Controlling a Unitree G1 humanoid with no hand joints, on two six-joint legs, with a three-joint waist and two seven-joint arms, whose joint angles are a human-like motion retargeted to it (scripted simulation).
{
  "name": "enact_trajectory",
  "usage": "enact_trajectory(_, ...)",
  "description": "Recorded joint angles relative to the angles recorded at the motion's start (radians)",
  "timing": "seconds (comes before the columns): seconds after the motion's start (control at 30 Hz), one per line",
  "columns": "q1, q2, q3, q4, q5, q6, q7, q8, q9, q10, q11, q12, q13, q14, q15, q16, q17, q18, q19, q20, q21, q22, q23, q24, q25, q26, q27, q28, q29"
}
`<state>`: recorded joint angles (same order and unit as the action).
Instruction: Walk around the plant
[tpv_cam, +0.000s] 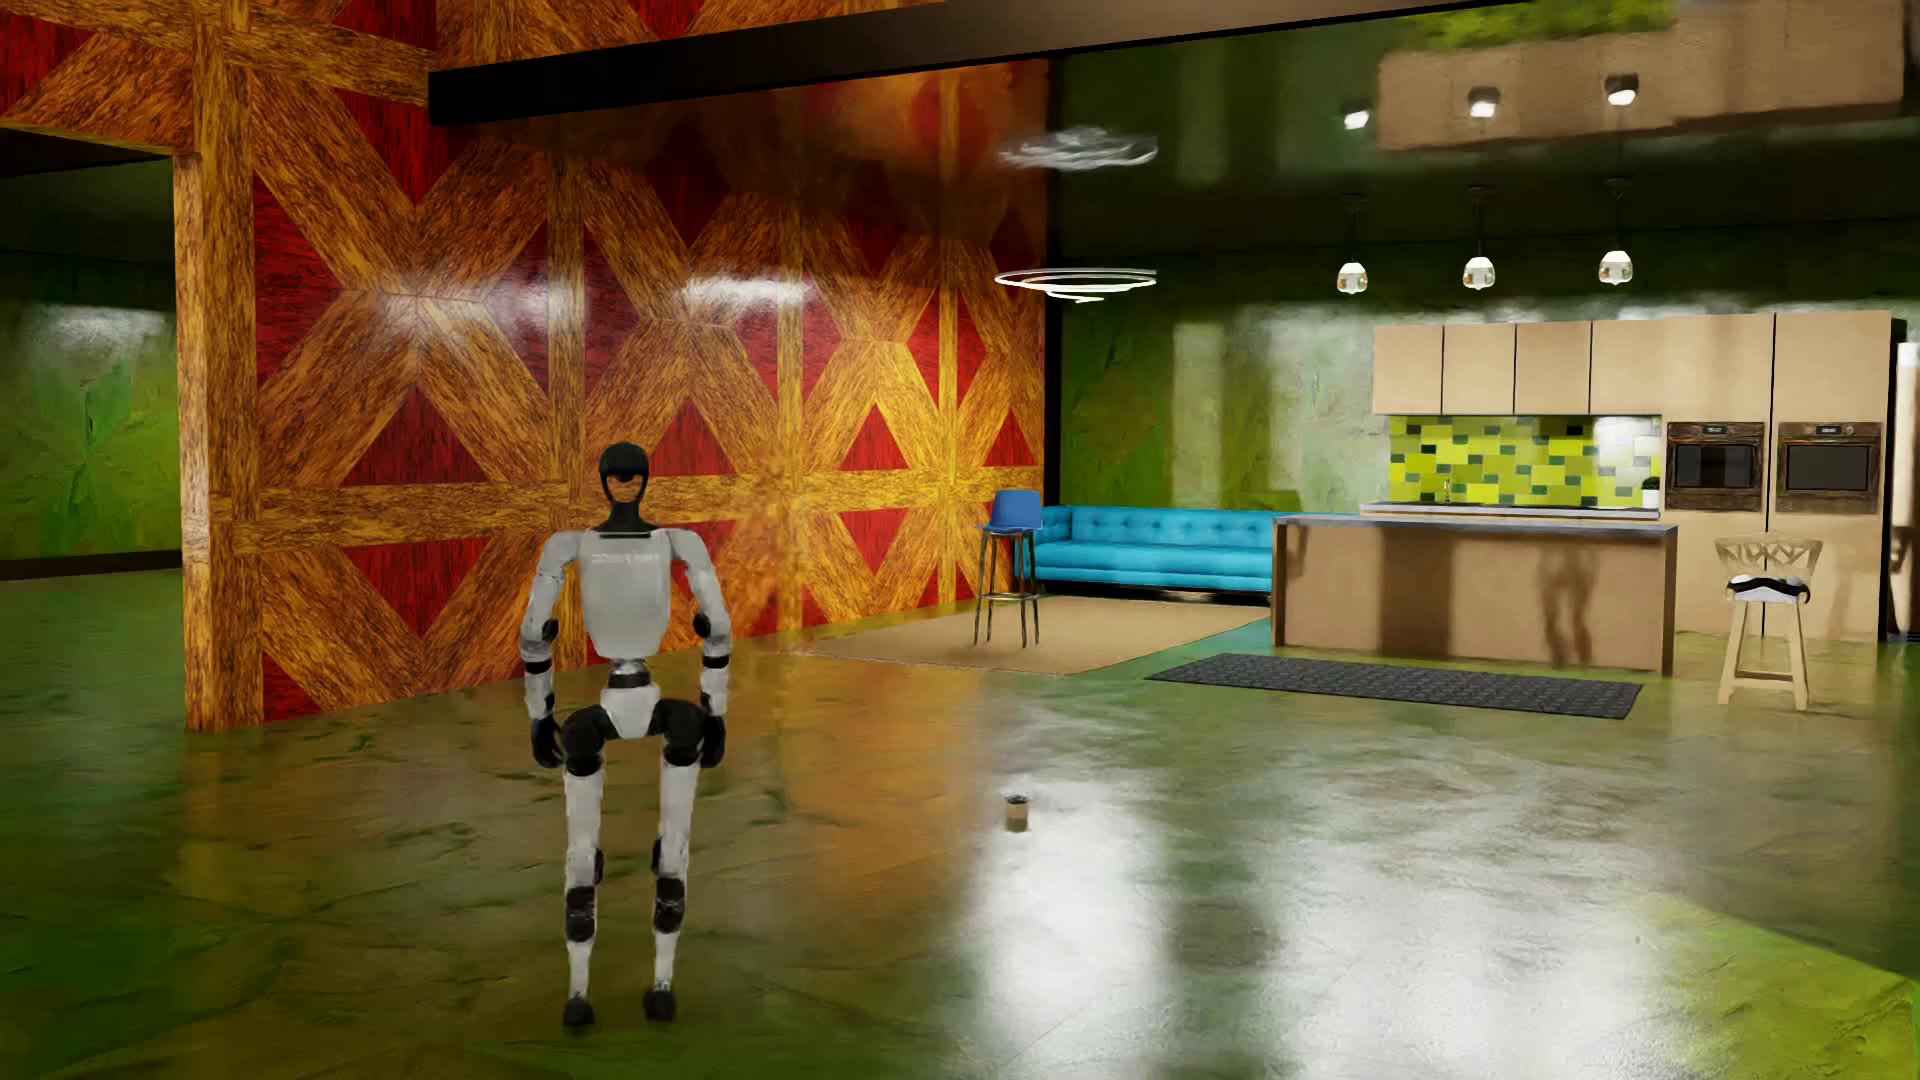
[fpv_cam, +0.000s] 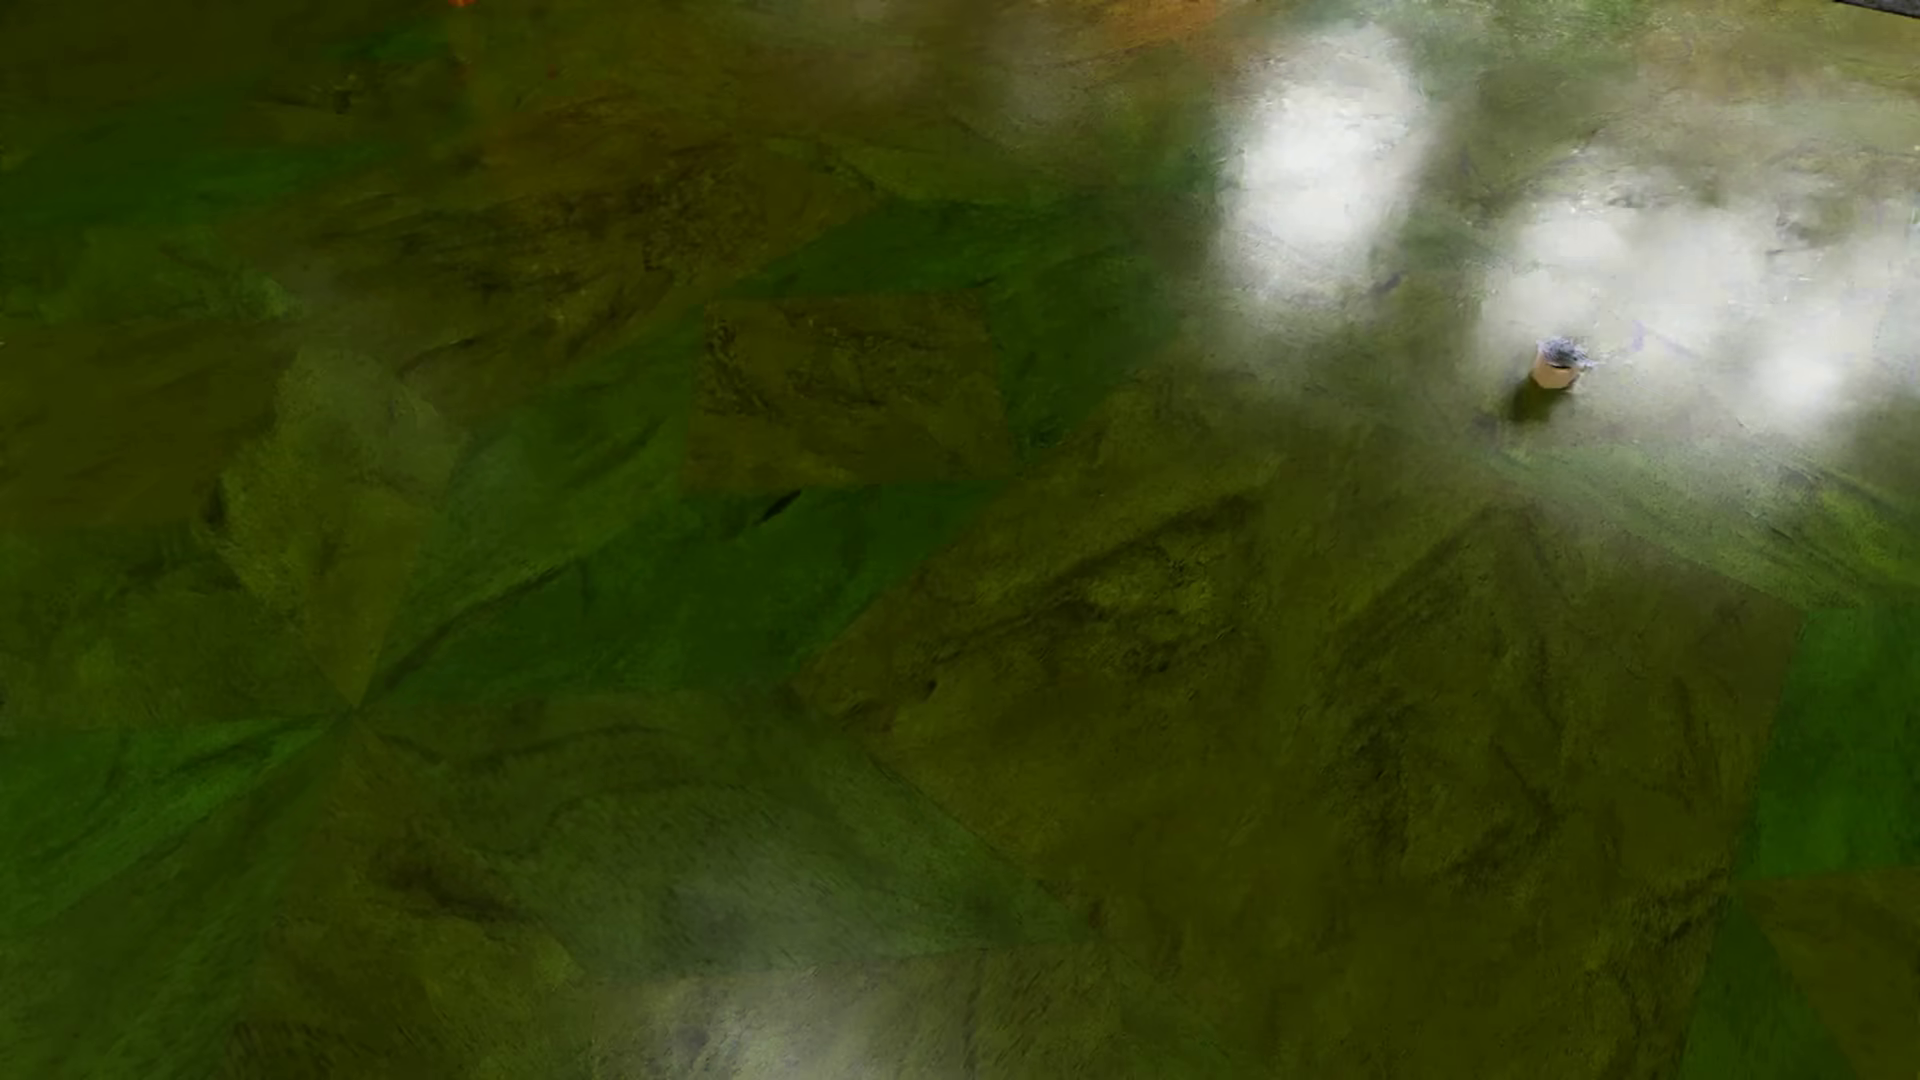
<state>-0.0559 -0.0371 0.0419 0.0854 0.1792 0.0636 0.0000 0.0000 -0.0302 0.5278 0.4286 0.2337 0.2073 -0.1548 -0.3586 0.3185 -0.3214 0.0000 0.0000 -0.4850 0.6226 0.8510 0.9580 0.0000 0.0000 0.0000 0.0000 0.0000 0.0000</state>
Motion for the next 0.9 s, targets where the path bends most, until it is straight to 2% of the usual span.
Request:
enact_trajectory(0.1,0.008,-0.026,-0.005,0.004,0.008,0.009,0.0,0.0,-0.002,-0.006,-0.01,-0.033,-0.019,-0.004,0.063,-0.016,-0.005,0.0,0.0,0.02,-0.025,-0.027,-0.042,0.0,0.0,0.0,0.0,0.0,0.0)
enact_trajectory(0.27,0.037,-0.033,-0.005,0.005,0.019,0.015,0.0,0.0,0.002,-0.019,-0.001,-0.039,-0.029,-0.048,0.094,-0.02,0.013,0.0,0.0,0.018,-0.029,-0.019,-0.09,0.0,0.0,0.0,0.0,0.0,0.0)
enact_trajectory(0.3,0.012,-0.047,-0.033,-0.006,0.012,0.006,0.0,0.0,0.011,-0.017,0.006,-0.041,-0.039,-0.056,0.115,-0.017,0.021,0.0,0.0,0.025,-0.038,-0.024,-0.088,0.0,0.0,0.0,0.0,0.0,0.0)
enact_trajectory(0.33,0.001,-0.047,-0.007,-0.004,0.023,0.009,0.0,0.0,0.014,0.002,0.01,-0.028,-0.035,-0.075,0.13,-0.015,0.018,0.0,0.0,0.019,-0.001,-0.02,-0.097,0.0,0.0,0.0,0.0,0.0,0.0)
enact_trajectory(0.4,-0.077,-0.021,0.003,-0.006,0.028,0.005,0.0,0.0,0.036,0.124,0.017,0.001,-0.033,-0.123,0.105,-0.005,0.013,0.0,0.0,0.036,0.013,-0.015,-0.095,0.0,0.0,0.0,0.0,0.0,0.0)
enact_trajectory(0.43,-0.131,0.024,0.012,0.012,0.043,0.019,0.0,0.0,0.065,0.243,0.009,0.007,-0.043,-0.112,0.086,-0.008,0.002,0.0,0.0,0.029,0.041,0.003,-0.083,0.0,0.0,0.0,0.0,0.0,0.0)
enact_trajectory(0.47,-0.189,0.049,0.022,0.003,0.041,0.021,0.0,0.0,0.087,0.341,0.008,0.013,-0.029,-0.123,0.068,-0.011,-0.032,0.0,0.0,0.017,0.026,0.003,-0.166,0.0,0.0,0.0,0.0,0.0,0.0)
enact_trajectory(0.5,-0.244,0.067,0.066,0.003,0.022,0.01,0.0,0.0,0.083,0.415,0.002,0.031,-0.041,-0.129,0.044,-0.01,-0.042,0.0,0.0,0.011,0.049,0.008,-0.163,0.0,0.0,0.0,0.0,0.0,0.0)
enact_trajectory(0.57,-0.325,0.128,0.108,-0.01,-0.001,-0.016,0.0,0.0,0.093,0.37,-0.021,0.063,-0.064,-0.099,0.003,0.001,-0.038,0.0,0.0,0.013,0.046,0.016,-0.166,0.0,0.0,0.0,0.0,0.0,0.0)
enact_trajectory(0.6,-0.387,0.118,0.159,0.005,-0.014,-0.03,0.0,0.0,0.096,0.334,-0.017,0.065,-0.098,-0.071,-0.017,0.012,-0.023,0.0,0.0,0.001,0.011,0.03,-0.131,0.0,0.0,0.0,0.0,0.0,0.0)
enact_trajectory(0.7,-0.479,0.256,0.177,0.02,-0.018,-0.028,0.0,0.0,0.122,0.206,-0.034,0.086,-0.137,0.028,-0.135,0.013,-0.023,0.0,0.0,0.007,0.002,0.101,-0.135,0.0,0.0,0.0,0.0,0.0,0.0)
enact_trajectory(0.77,-0.515,0.332,0.2,0.017,-0.023,-0.029,0.0,0.0,0.132,0.143,-0.038,0.091,-0.162,0.038,-0.169,0.013,-0.023,0.0,0.0,0.018,0.005,0.14,-0.111,0.0,0.0,0.0,0.0,0.0,0.0)
enact_trajectory(0.8,-0.526,0.365,0.234,0.048,-0.018,-0.029,0.0,0.0,0.128,0.171,-0.058,0.088,-0.169,0.025,-0.152,0.016,-0.02,0.0,0.0,0.013,0.018,0.148,-0.086,0.0,0.0,0.0,0.0,0.0,0.0)
enact_trajectory(0.83,-0.542,0.387,0.249,0.02,-0.042,-0.039,0.0,0.0,0.119,0.199,-0.05,0.089,-0.153,0.028,-0.133,0.017,-0.044,0.0,0.0,0.002,0.075,0.157,-0.127,0.0,0.0,0.0,0.0,0.0,0.0)
enact_trajectory(0.87,-0.58,0.371,0.279,0.01,-0.071,-0.051,0.0,0.0,0.103,0.278,-0.022,0.09,-0.135,-0.003,-0.083,0.012,-0.013,0.0,0.0,0.01,0.005,0.169,-0.076,0.0,0.0,0.0,0.0,0.0,0.0)
enact_trajectory(0.9,-0.551,0.388,0.289,-0.002,-0.091,-0.072,0.0,0.0,0.105,0.333,0.022,0.104,-0.126,-0.037,-0.002,0.03,-0.014,0.0,0.0,0.003,0.078,0.147,-0.059,0.0,0.0,0.0,0.0,0.0,0.0)
